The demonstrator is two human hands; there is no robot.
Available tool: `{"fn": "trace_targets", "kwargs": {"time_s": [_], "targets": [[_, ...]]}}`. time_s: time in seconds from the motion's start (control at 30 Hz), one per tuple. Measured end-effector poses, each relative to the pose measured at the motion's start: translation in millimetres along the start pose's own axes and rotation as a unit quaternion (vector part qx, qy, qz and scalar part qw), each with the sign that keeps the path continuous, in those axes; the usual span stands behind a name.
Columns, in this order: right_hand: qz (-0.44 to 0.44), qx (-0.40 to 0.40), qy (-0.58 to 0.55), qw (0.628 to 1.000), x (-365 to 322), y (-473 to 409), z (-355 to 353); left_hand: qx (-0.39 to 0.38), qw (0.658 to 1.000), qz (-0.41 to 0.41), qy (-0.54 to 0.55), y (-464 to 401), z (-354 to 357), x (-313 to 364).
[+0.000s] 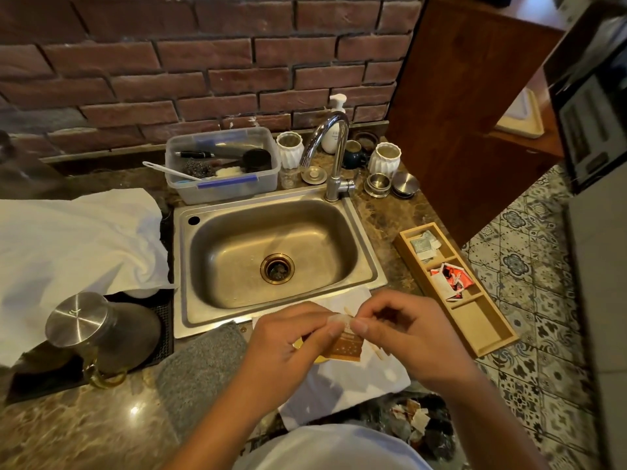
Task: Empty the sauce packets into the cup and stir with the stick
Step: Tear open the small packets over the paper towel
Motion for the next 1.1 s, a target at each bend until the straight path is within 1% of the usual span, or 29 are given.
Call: {"fn": "trace_targets", "kwargs": {"time_s": [0.13, 0.23, 0.33, 0.4, 0.47, 0.53, 0.67, 0.73, 0.83, 0.93, 1.0, 1.1], "targets": [[0.011, 0.032, 0.051, 0.998, 5.3, -0.1, 0.1, 0.002, 1.0, -0.012, 0.019, 4.3, 7.2, -2.4], [0.023, 0.037, 0.058, 0.997, 3.9, 0.2, -0.8, 0.009, 1.0, -0.021, 0.016, 5.8, 10.3, -5.9], [0.006, 0.031, 0.059, 0.998, 2.4, 1.7, -3.6, 0.009, 1.0, -0.019, 0.0, 5.0, 12.4, -9.3], [-0.001, 0.012, 0.05, 0.999, 1.1, 3.4, -3.1, -0.003, 1.0, 0.001, -0.023, 3.3, 15.4, -9.2], [0.015, -0.009, 0.024, 1.0, 1.2, 3.4, -1.8, -0.015, 0.999, 0.021, -0.043, 2.0, 18.2, -8.3], [0.039, -0.004, 0.014, 0.999, 4.5, 1.3, -3.2, -0.017, 0.999, 0.013, -0.031, 2.0, 19.1, -8.3], [0.019, 0.055, 0.14, 0.989, 11.4, -1.3, -4.3, -0.018, 1.0, -0.02, 0.013, 4.5, 19.7, -10.1], [0.006, 0.059, 0.16, 0.985, 12.6, 0.1, -3.4, -0.012, 1.0, -0.023, 0.01, 5.0, 20.6, -10.7], [0.012, 0.038, 0.094, 0.995, 13.0, 2.8, -4.1, 0.001, 1.0, -0.02, -0.011, 2.7, 20.3, -11.8], [0.011, 0.016, 0.028, 0.999, 10.6, 5.3, -0.5, -0.004, 1.0, -0.006, -0.024, -0.7, 23.3, -8.4], [0.017, 0.015, 0.007, 1.0, 10.0, 5.7, 1.2, 0.0, 1.0, -0.002, -0.021, -2.4, 25.4, -5.9], [0.038, 0.029, -0.004, 0.999, 10.9, 4.2, -3.4, 0.009, 1.0, -0.021, -0.004, -2.0, 25.3, -6.3]]}}
Point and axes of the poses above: each hand's wrist, its own y-axis away from the middle knuckle, its own z-axis out of the palm, x = y × z, the point moved 2 cm from there along -y, towards the middle knuckle, and after that the axes turned 7 degrees about z, right-handed, at the moved point
